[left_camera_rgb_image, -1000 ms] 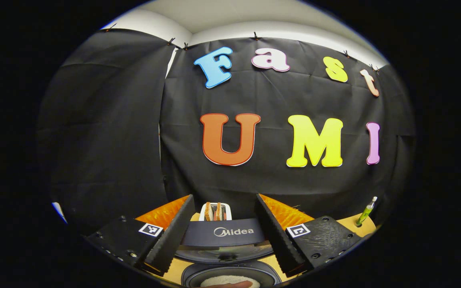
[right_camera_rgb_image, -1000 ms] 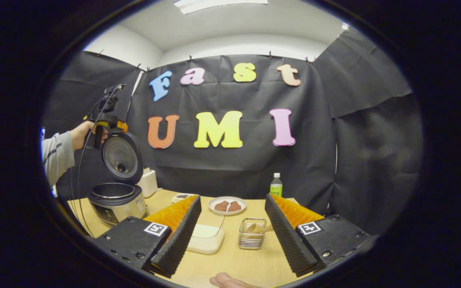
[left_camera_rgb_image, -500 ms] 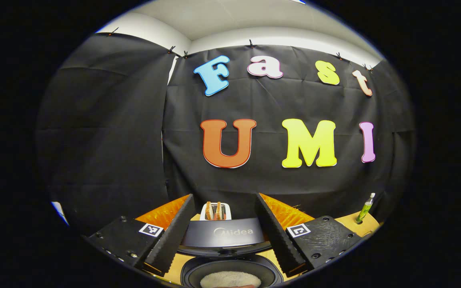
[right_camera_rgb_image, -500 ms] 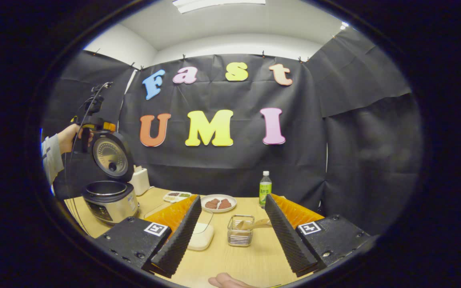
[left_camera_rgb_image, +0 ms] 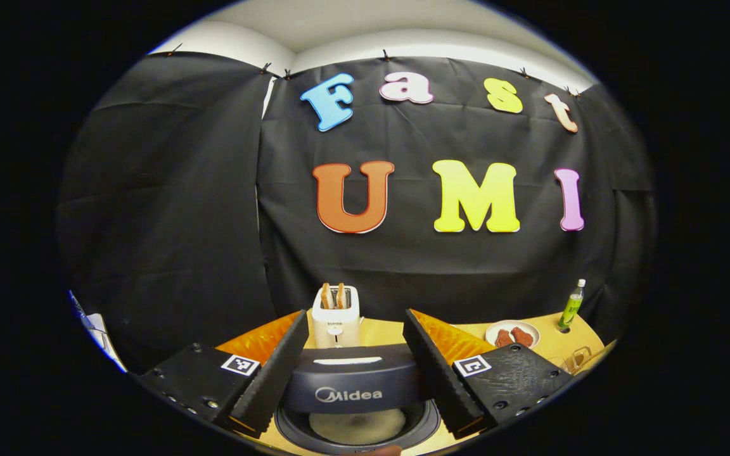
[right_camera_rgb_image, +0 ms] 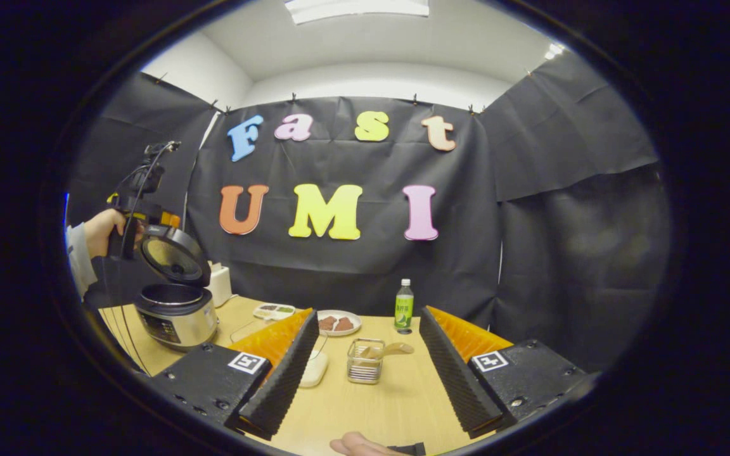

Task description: Close the left gripper, press the button to open the rice cooker; take a wooden spoon from the chopstick holder with the right hand, scoop a spoonful of rice and pour it into the rice cooker, then put the wooden spoon back into the chopstick holder.

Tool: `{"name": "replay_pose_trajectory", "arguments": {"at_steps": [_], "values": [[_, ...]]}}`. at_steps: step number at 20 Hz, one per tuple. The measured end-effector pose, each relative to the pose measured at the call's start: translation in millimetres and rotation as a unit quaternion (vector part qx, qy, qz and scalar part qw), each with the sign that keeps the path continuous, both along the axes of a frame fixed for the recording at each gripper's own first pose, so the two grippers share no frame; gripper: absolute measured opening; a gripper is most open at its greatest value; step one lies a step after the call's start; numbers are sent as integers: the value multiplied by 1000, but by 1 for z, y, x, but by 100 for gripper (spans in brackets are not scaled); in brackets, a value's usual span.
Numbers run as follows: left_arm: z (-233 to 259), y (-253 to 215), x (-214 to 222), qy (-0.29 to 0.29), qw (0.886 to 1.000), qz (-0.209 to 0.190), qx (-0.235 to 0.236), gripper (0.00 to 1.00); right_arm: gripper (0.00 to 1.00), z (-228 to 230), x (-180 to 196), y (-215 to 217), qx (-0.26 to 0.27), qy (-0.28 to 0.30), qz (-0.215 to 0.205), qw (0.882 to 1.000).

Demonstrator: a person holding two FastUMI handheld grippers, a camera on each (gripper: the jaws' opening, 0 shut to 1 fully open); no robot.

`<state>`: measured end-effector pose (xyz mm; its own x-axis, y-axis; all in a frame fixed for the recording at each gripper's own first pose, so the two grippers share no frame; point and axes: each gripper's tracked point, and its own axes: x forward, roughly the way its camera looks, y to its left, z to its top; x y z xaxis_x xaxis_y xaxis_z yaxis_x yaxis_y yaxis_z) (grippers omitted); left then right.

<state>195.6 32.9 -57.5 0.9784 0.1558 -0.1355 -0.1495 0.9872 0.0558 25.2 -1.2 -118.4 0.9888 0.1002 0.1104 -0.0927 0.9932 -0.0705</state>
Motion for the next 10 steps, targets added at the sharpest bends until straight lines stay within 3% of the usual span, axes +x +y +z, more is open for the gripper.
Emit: {"name": "replay_pose_trajectory", "arguments": {"at_steps": [7,9,10], "values": [[-70,-17,-35,33,999,-21,-29,96,100,20,-39,16,-22,-27,3,999],[-89,-20,-43,41,999,-17,-33,100,100,21,-40,12,-18,-27,-14,999],[-99,-20,-46,40,999,-15,-24,96,100,23,-43,14,-18,-27,-16,999]]}}
